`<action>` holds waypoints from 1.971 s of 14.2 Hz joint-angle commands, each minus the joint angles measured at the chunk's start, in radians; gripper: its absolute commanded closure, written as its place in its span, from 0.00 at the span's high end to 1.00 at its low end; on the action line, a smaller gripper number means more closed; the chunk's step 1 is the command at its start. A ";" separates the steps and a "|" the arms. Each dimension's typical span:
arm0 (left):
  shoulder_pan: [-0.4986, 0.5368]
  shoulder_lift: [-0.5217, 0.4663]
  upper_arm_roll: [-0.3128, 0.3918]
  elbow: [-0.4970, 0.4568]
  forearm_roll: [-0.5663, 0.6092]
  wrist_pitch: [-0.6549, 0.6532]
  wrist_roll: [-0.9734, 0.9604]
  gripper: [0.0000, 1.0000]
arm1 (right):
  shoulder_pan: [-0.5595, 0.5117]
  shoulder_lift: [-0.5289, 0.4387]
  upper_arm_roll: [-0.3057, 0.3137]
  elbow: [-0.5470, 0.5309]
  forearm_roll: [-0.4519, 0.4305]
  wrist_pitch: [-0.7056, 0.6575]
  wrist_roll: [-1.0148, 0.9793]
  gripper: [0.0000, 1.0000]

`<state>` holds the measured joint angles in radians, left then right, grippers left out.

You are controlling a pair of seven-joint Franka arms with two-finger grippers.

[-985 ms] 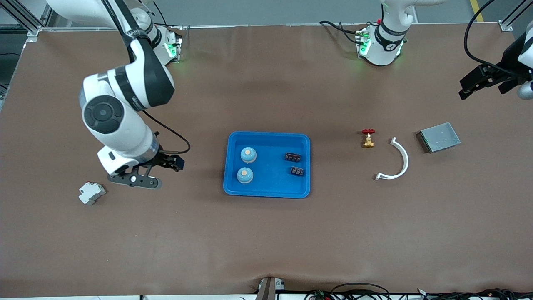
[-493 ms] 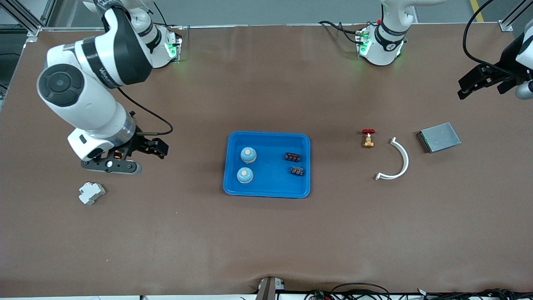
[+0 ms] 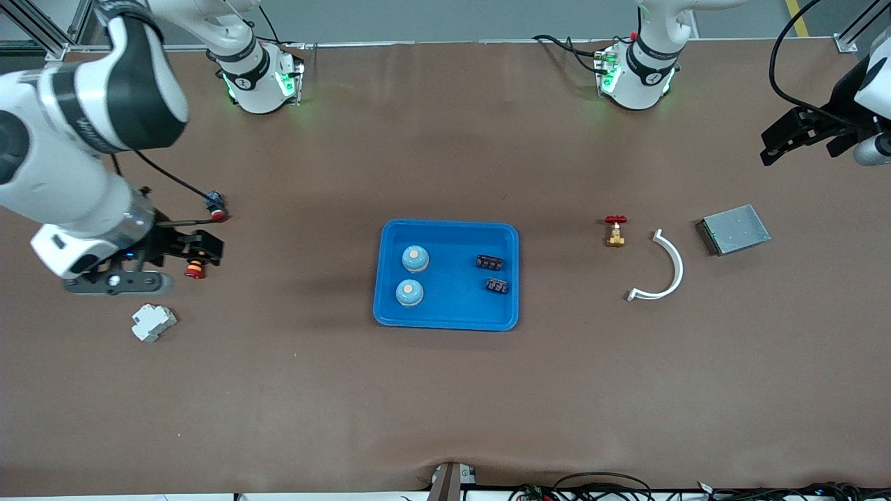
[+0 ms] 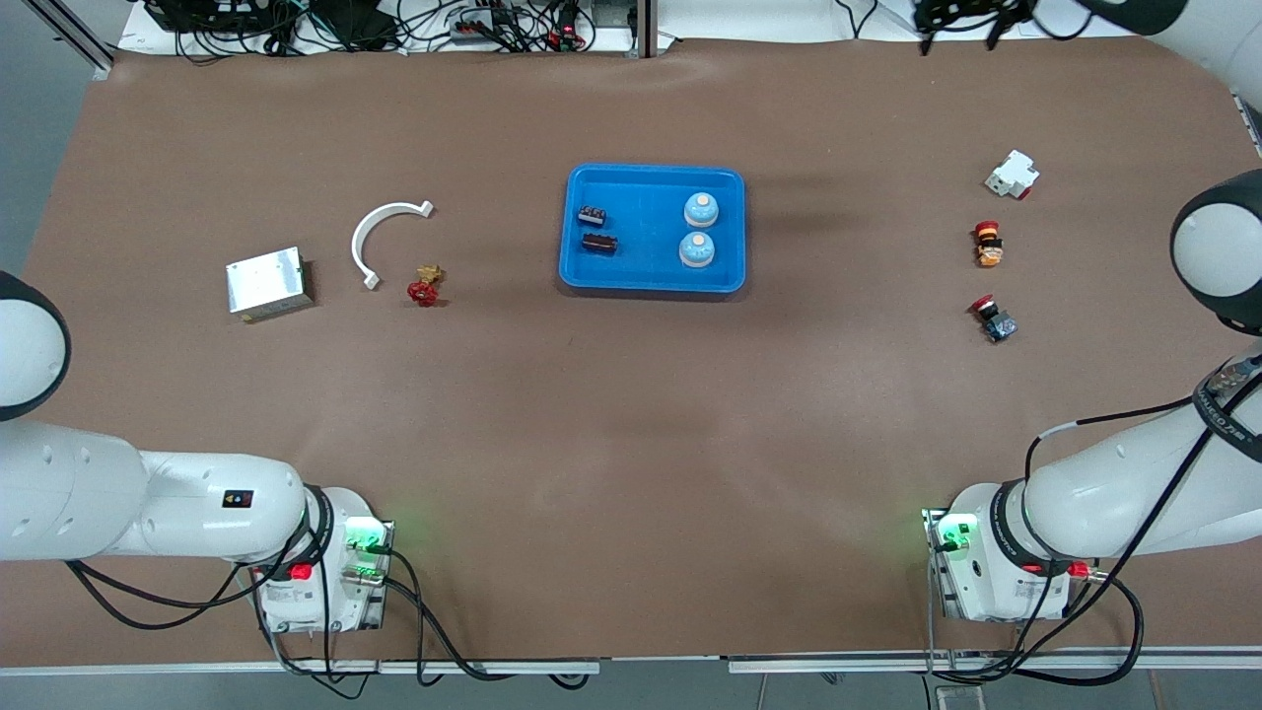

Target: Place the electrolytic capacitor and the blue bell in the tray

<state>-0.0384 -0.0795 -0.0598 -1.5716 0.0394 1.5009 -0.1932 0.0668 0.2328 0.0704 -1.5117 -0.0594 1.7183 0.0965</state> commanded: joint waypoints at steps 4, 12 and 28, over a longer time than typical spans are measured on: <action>0.003 -0.019 -0.003 -0.004 -0.015 -0.005 0.020 1.00 | -0.123 -0.137 -0.006 -0.071 0.020 -0.037 -0.168 1.00; 0.003 -0.016 -0.003 -0.004 -0.015 -0.005 0.020 1.00 | -0.074 -0.202 -0.104 -0.102 0.020 -0.068 -0.169 1.00; 0.002 -0.028 -0.009 -0.002 -0.016 -0.048 0.021 1.00 | -0.070 -0.248 -0.190 -0.108 0.135 -0.132 -0.152 1.00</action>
<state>-0.0392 -0.1148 -0.0662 -1.5730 0.0394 1.4471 -0.1932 -0.0195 0.0213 -0.1047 -1.5912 0.0598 1.5934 -0.0637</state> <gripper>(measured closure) 0.000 0.000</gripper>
